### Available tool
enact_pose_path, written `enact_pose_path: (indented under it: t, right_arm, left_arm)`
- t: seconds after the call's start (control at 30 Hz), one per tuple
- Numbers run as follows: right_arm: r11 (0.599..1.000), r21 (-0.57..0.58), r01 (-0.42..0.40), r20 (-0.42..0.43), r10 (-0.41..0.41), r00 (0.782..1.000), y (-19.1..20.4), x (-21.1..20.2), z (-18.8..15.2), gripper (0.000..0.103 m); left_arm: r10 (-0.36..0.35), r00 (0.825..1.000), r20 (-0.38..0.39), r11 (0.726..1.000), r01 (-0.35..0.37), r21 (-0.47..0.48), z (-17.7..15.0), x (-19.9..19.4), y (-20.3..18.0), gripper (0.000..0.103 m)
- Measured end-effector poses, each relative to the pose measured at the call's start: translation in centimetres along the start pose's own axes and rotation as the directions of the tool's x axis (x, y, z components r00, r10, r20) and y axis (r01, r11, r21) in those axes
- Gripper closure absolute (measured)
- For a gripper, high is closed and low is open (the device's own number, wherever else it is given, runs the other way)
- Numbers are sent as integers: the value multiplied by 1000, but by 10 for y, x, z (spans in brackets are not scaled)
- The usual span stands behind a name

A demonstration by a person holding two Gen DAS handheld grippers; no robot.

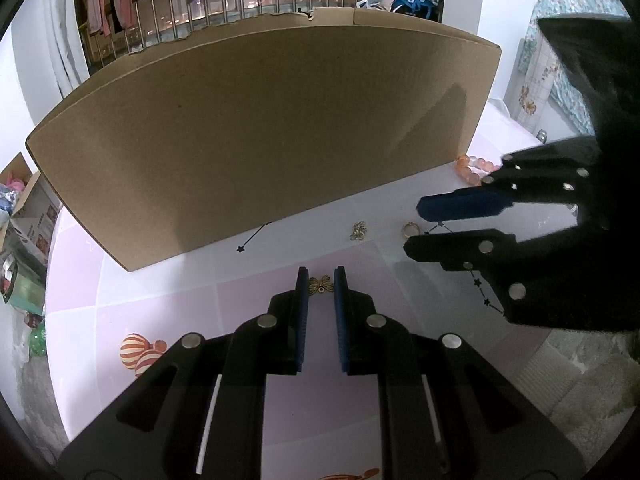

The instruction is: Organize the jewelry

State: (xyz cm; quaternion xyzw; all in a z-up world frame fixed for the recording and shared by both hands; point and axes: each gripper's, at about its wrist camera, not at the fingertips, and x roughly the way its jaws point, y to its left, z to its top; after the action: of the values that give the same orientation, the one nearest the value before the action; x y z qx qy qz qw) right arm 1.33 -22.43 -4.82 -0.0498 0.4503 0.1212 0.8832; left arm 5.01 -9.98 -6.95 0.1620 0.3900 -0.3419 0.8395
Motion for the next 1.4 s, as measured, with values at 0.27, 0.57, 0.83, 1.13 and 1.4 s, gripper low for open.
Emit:
enact_pose_path:
  t: [0.27,0.57,0.83,1.13,1.4]
  right_arm:
    - [988,-103,-114,-80,106,991,-11,6,12,90]
    - [982,-118,-149,-120,134,984,-17,4,18,91]
    - [986,-81,-142,-92,135,987,-24,1,23,91]
    - [991,-18,-132,-23,132,991,-35,-27,17,91]
    - [992,4,-129,40,129,991,-32,-46,20,98]
  left_arm:
    - [3,1000,4,1000,-3,-1,0,1,-1,91]
    - [4,1000,8,1000,-4,2,-3,-1,0,91]
    - [7,1000,9,1000,-7,6,-4,-2,-1,92]
    - [12,1000,11,1000,-12,5,-4,-5,-2,92]
    - [23,998,52,1000,-23,-5,0,-26,-5,92]
